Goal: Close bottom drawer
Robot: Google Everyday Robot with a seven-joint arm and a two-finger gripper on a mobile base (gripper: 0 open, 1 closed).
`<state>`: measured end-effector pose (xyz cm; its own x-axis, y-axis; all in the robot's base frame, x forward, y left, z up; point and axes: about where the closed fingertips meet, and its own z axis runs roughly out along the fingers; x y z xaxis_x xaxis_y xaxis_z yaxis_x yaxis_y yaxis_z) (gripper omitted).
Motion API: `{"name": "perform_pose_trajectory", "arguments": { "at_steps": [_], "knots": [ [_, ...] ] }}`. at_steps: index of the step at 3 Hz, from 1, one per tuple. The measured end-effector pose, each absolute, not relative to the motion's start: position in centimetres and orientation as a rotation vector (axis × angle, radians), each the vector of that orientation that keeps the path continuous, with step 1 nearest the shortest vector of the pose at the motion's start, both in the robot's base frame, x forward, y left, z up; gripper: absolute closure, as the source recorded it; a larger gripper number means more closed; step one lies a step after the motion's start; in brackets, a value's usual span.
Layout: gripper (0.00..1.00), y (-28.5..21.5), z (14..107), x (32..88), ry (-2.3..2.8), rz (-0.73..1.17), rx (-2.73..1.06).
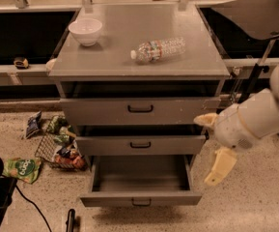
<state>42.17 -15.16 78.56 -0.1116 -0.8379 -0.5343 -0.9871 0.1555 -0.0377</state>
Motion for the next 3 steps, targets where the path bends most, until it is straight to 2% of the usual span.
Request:
{"name": "perform_pose_trajectory", "arguments": {
  "at_steps": [2,3],
  "knots": [
    [0.0,-14.0,60.0,39.6,1.949,0.744,-1.836],
    [0.0,-14.0,60.0,39.6,1.949,0.744,-1.836]
  ]
}}
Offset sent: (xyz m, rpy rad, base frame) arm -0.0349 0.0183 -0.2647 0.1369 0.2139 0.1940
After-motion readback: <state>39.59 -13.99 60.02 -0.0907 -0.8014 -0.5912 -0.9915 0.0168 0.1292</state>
